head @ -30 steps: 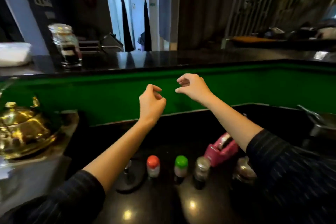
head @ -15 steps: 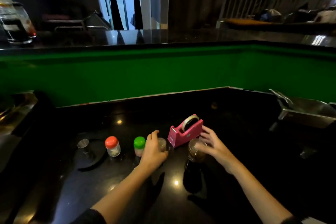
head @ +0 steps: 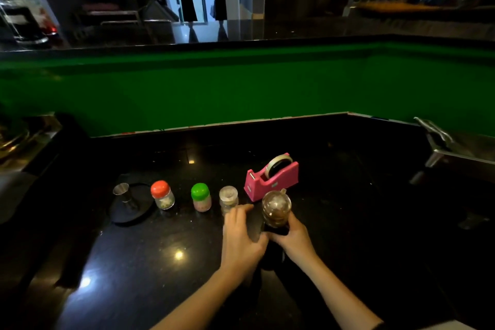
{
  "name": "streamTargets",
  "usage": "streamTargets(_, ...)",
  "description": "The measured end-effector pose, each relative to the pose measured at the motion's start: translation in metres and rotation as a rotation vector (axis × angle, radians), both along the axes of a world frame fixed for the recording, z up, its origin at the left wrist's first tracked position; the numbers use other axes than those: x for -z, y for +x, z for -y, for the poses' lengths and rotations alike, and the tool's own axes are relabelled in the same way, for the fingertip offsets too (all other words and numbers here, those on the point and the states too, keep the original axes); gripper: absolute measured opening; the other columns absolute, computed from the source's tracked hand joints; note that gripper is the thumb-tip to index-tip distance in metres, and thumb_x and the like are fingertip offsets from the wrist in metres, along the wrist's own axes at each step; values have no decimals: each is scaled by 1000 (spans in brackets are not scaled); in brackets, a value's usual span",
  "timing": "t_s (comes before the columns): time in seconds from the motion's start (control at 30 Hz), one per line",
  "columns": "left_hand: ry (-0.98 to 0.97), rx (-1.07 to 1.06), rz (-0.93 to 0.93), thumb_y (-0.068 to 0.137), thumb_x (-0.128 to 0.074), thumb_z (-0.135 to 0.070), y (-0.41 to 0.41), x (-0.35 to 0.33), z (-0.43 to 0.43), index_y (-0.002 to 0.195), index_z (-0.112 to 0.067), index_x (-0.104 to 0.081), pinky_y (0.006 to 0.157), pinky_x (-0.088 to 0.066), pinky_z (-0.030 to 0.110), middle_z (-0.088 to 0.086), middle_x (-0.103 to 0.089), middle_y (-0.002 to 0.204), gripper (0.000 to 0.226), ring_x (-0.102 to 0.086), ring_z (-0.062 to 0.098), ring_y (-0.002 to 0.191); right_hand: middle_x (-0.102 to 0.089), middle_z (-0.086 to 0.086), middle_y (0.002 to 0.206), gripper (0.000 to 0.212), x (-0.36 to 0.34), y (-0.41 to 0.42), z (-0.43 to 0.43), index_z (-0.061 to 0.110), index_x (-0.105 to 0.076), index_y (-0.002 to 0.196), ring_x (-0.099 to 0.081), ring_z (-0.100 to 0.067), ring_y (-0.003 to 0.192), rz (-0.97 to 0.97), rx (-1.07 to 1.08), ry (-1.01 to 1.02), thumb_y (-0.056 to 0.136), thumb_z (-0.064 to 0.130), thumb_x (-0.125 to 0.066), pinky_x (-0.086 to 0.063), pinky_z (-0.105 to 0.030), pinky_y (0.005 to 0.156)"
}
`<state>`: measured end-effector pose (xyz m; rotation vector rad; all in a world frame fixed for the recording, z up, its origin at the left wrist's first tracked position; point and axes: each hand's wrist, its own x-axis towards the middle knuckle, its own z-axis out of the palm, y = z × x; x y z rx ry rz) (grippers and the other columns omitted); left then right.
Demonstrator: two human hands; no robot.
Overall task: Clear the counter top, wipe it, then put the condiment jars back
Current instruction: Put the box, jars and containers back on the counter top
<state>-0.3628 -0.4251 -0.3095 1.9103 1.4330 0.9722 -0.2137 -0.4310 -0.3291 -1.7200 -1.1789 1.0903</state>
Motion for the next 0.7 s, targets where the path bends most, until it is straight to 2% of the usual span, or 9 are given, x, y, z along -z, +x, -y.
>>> streamTargets(0.07, -37, 30, 42, 68, -65, -41, 7, -1, 0, 120, -32, -47, 93, -33, 9, -16, -48, 116, 56, -41, -3, 113, -66, 4, 112, 47, -1, -8, -1, 28, -60, 118, -61, -12, 111, -38, -11, -23, 77, 13, -76, -49, -27, 92)
streamTargets(0.13, -95, 28, 90, 68, -69, -42, 10, -2, -2, 118, -36, -48, 93, -37, 11, -18, -52, 115, 55, -47, -4, 112, -67, 3, 113, 36, -2, -15, 1, 26, -61, 119, -62, -11, 110, -77, -64, -7, 85, 15, -69, -50, -18, 82)
streamTargets(0.23, -150, -16, 142, 64, -76, -40, 3, -2, -7, 116, -33, -54, 90, -45, 16, -15, -62, 110, 57, -57, -3, 106, -62, 19, 112, 52, -5, -18, 2, 37, -55, 122, -57, 3, 107, -10, -254, 10, 81, 11, -72, -46, -8, 76)
streamTargets(0.33, -161, -47, 181, 63, -81, -27, -9, -6, -6, 111, -32, -55, 82, -48, 11, -13, -67, 101, 55, -61, -7, 96, -68, 11, 107, 49, -8, -16, -10, 36, -62, 113, -62, -2, 104, 15, -374, -34, 80, 1, -63, -49, -12, 80)
streamTargets(0.43, -136, -79, 227, 65, -83, -22, -26, -8, 0, 111, -37, -52, 82, -50, 12, -13, -69, 100, 58, -64, -5, 97, -64, 0, 119, 50, -6, -19, -33, 22, -59, 126, -62, -13, 110, 59, -335, -33, 85, -6, -54, -50, -15, 80)
streamTargets(0.5, -118, -124, 243, 66, -84, -21, -41, -11, 6, 113, -38, -50, 82, -48, 9, -15, -68, 101, 60, -62, -8, 98, -54, -2, 132, 59, -4, -28, -48, 18, -47, 138, -56, -18, 118, 77, -305, -11, 85, -2, -63, -47, -19, 88)
streamTargets(0.6, -97, -195, 256, 66, -85, -21, -67, -13, 14, 111, -38, -52, 85, -50, 12, -15, -68, 101, 59, -63, -7, 98, -49, -2, 135, 81, 2, -49, -62, 16, -36, 146, -49, -18, 125, 76, -270, 33, 77, 9, -78, -43, -30, 101)
streamTargets(0.67, -101, -248, 257, 65, -85, -22, -87, -16, 17, 109, -40, -53, 85, -52, 17, -13, -69, 100, 58, -63, -7, 97, -51, -2, 134, 86, 9, -64, -68, 15, -36, 145, -48, -16, 126, 63, -212, 89, 72, 12, -82, -41, -32, 104)
streamTargets(0.7, -94, -271, 250, 64, -86, -23, -96, -18, 18, 110, -39, -53, 85, -52, 18, -13, -69, 101, 58, -63, -7, 97, -53, -1, 131, 82, 12, -72, -70, 14, -40, 142, -49, -15, 124, 56, -180, 111, 71, 11, -82, -41, -30, 102)
